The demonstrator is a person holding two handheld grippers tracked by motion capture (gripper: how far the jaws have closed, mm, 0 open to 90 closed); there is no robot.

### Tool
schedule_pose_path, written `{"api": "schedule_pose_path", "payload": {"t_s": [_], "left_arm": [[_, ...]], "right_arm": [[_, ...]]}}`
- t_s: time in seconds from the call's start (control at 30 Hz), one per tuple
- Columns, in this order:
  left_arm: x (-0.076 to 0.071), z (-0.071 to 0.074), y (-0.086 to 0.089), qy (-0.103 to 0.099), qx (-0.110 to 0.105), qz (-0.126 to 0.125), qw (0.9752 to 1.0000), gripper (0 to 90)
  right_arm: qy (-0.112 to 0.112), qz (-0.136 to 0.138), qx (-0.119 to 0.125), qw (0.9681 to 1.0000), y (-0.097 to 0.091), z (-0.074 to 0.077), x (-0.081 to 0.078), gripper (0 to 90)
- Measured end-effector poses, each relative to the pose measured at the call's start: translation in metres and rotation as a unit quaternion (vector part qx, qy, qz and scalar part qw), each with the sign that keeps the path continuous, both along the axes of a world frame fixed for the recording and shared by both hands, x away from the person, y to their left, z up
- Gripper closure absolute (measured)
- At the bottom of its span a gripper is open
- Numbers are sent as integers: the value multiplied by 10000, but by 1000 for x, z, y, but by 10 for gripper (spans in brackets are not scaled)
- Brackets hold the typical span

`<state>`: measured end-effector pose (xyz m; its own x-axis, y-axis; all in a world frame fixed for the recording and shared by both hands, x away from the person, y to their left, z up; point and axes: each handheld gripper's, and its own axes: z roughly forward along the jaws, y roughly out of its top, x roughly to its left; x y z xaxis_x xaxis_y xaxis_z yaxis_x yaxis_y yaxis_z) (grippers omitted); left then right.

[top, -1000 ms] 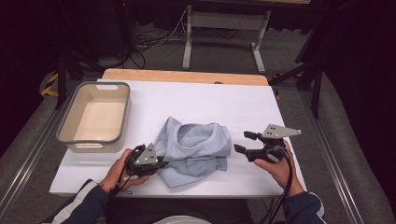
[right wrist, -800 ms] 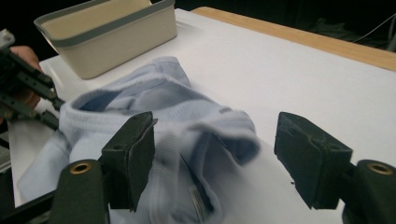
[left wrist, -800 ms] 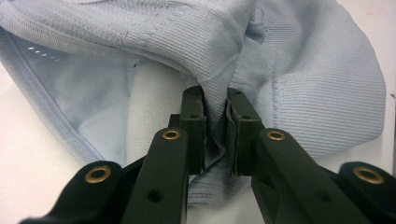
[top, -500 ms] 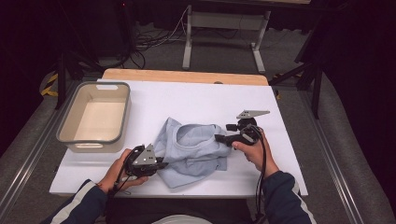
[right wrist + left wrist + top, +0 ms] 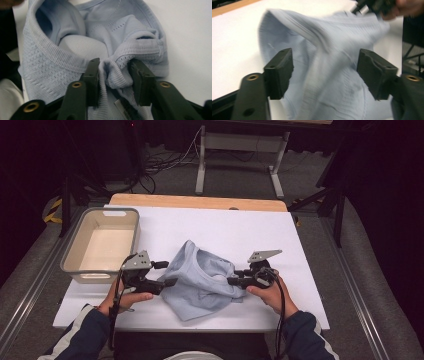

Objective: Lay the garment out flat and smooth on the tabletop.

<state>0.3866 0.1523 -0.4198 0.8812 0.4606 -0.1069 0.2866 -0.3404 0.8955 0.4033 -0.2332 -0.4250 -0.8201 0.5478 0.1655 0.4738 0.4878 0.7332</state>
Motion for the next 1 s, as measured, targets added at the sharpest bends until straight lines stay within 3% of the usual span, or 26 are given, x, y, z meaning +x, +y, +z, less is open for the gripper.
{"api": "schedule_pose_path", "payload": {"t_s": [0.17, 0.2, 0.3, 0.37, 0.43, 0.5, 0.6, 0.63, 0.7, 0.73, 0.83, 0.93, 0.97, 1.0], "left_arm": [[15, 9, -9, 156, -152, -148, 9997, 255], [20, 9, -14, 274, -188, -160, 9993, 255], [36, 5, -31, 327, 13, -129, 9994, 235], [50, -1, -37, 566, -107, -163, 9982, 235], [64, -5, -42, 660, -13, -121, 9977, 226], [79, -11, -48, 983, -111, -236, 9948, 224], [88, -13, -56, 1102, -76, -364, 9932, 262], [89, -13, -59, 1138, 52, -454, 9925, 270], [91, -14, -63, 1264, 147, -810, 9886, 333], [91, -14, -63, 1264, 147, -810, 9886, 358], [89, -15, -68, 1315, 282, -1033, 9855, 546], [84, -15, -68, 1162, 253, -1036, 9875, 754], [79, -14, -67, 983, 207, -1007, 9898, 768], [76, -14, -67, 908, 217, -1001, 9906, 797]], "right_arm": [[-631, 158, -243, 9976, 6, 8, -20, 641], [-738, 176, -290, 9967, 7, 9, -24, 643], [-987, 385, -444, 9934, 12, 7, -34, 647], [-1044, 405, -546, 9922, 14, 5, -36, 643], [-1074, 447, -519, 9918, 14, 4, -36, 638], [-1128, 416, -549, 9912, 13, 4, -35, 630], [-1238, 452, -592, 9895, 14, 3, -33, 621], [-1256, 467, -604, 9891, 14, 3, -33, 620], [-1300, 526, -637, 9881, 15, 2, -34, 618], [-1331, 541, -661, 9874, 15, 2, -34, 617], [-1347, 511, -650, 9874, 15, 3, -35, 579], [-1347, 484, -675, 9874, 13, 4, -36, 547], [-1337, 483, -658, 9877, 13, 4, -37, 532], [-1322, 458, -649, 9880, 12, 5, -37, 510]]}}
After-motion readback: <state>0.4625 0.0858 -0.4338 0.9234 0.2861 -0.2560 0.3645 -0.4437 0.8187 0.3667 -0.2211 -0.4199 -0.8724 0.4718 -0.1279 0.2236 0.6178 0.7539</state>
